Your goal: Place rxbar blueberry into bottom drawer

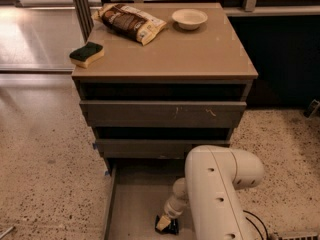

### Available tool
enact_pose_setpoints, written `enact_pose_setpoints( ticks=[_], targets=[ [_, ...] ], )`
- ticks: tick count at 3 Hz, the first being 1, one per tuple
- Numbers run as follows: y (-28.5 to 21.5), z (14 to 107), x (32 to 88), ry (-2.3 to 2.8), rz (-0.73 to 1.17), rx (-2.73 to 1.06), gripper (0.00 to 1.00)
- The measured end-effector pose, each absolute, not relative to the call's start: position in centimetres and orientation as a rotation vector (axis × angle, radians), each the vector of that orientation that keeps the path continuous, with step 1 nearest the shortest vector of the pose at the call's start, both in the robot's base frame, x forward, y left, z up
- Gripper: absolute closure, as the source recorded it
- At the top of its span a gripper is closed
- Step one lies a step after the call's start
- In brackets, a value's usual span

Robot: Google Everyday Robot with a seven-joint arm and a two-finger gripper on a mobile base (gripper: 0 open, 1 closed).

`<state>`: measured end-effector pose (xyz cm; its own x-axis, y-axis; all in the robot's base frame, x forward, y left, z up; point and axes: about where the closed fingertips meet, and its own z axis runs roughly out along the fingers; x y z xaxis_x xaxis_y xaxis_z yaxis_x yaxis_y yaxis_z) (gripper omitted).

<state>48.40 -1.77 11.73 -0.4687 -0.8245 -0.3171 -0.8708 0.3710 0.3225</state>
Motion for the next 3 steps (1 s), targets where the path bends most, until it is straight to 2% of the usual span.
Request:
enact_pose_setpoints(
  ticks=[2, 3],
  targets=[
    [-2.43, 10.7, 47.91, 2.532, 0.747, -1.504, 1.0],
    [-2.43, 10.7, 47.91, 2.532, 0.747, -1.504, 0.81]
  ],
)
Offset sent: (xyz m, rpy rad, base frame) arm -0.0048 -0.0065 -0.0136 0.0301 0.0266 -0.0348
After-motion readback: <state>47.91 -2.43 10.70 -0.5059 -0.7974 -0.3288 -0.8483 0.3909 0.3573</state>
